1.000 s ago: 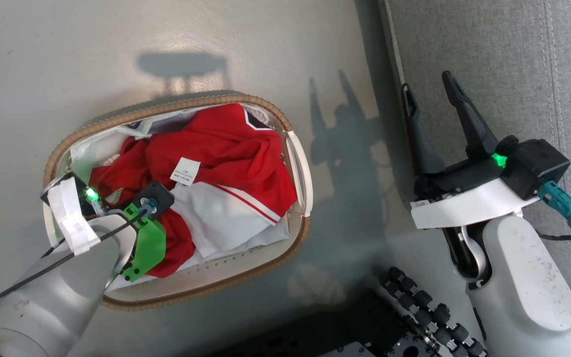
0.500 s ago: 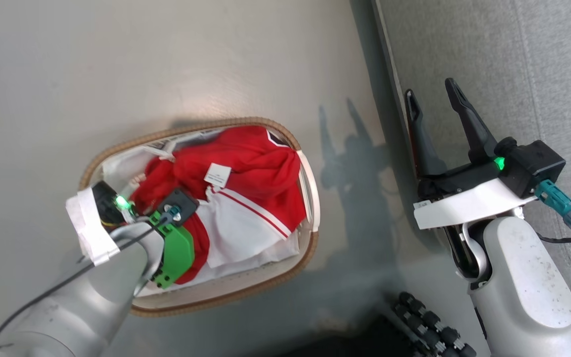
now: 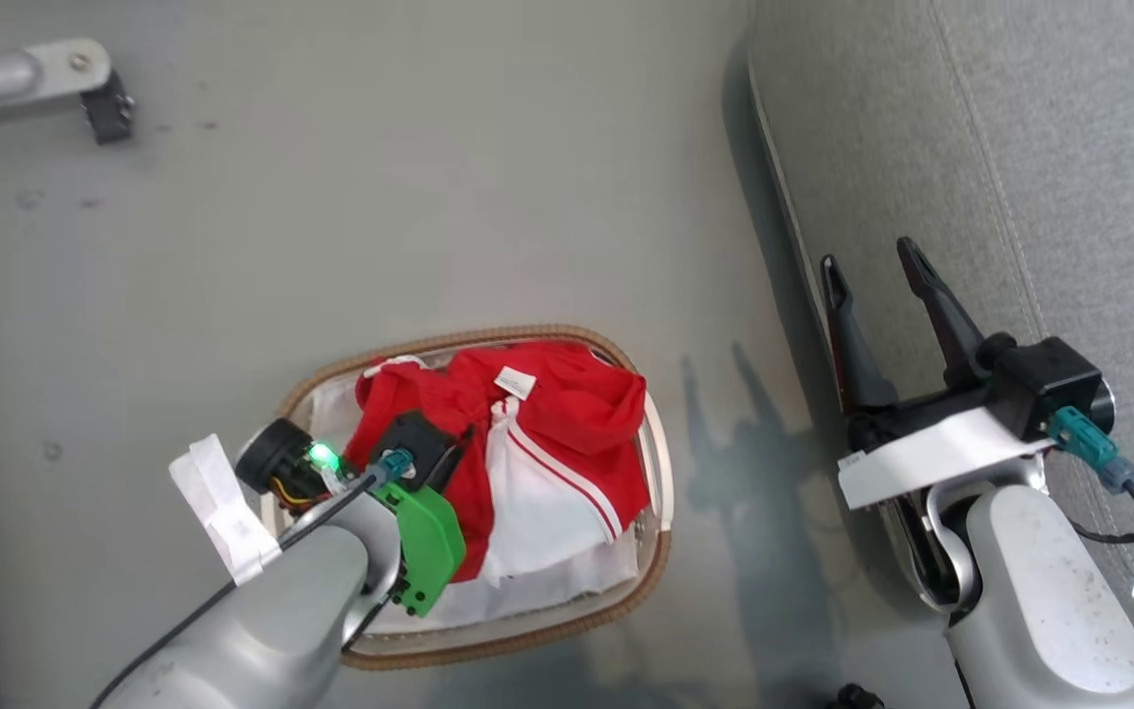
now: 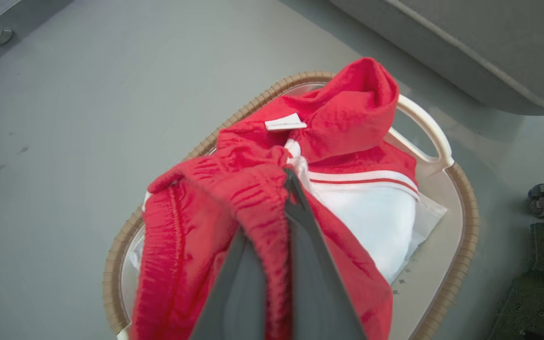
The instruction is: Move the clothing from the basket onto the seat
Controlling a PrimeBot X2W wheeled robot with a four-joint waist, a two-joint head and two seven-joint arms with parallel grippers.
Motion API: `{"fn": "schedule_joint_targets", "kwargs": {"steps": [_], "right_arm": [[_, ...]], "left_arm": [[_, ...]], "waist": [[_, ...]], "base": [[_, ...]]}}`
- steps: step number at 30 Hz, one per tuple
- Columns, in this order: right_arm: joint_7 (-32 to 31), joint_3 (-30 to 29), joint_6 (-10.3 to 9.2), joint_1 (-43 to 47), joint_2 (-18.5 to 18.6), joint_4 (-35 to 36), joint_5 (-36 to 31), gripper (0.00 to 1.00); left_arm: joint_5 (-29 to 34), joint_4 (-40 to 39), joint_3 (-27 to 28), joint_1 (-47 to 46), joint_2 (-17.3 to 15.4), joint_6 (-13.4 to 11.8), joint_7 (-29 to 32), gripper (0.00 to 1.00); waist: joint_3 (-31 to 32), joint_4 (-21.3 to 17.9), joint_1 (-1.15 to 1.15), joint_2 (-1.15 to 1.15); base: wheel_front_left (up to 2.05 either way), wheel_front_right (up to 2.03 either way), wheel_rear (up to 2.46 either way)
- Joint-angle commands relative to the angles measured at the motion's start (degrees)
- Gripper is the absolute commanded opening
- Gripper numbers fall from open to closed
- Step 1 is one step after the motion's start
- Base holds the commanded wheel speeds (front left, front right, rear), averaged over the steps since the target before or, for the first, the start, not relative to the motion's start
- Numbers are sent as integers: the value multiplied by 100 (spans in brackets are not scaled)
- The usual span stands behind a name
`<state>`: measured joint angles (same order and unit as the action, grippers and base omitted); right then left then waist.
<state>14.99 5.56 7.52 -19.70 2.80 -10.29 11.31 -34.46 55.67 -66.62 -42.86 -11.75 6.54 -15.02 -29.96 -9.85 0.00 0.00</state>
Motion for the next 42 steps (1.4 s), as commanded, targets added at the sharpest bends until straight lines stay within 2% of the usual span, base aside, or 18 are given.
{"fn": "schedule_joint_targets", "kwargs": {"steps": [1, 11, 17, 28, 35, 42], "right_arm": [[29, -27, -6, 134, 22, -45, -25, 100], [29, 3, -6, 486, 22, -209, -45, 100], [29, 32, -6, 668, 20, -291, -31, 100], [29, 105, -6, 905, 22, -433, -12, 100], [29, 173, -6, 1053, 21, -479, 24, 100], [29, 420, -6, 1141, 20, -501, 30, 100]], "left_arm": [[43, -158, 126, 167, -12, -29, -18, 0], [381, -1190, 1084, 917, -94, -157, -12, 0], [601, -2035, 2018, 1314, -50, -211, -13, 0], [1147, -3485, 3456, 1995, 231, -54, -13, 0], [1363, -4107, 3924, 2258, 482, 42, -13, 0], [1505, -4399, 4085, 2398, 626, 96, -13, 0]], "waist": [[634, 397, 0, 0], [1344, 707, 0, 0], [1628, 869, 0, 0], [2044, 988, 0, 0], [2248, 989, 0, 0], [2340, 995, 0, 0]], "base": [[0, 0, 0], [0, 0, 0], [0, 0, 0], [0, 0, 0], [0, 0, 0], [0, 0, 0]]}}
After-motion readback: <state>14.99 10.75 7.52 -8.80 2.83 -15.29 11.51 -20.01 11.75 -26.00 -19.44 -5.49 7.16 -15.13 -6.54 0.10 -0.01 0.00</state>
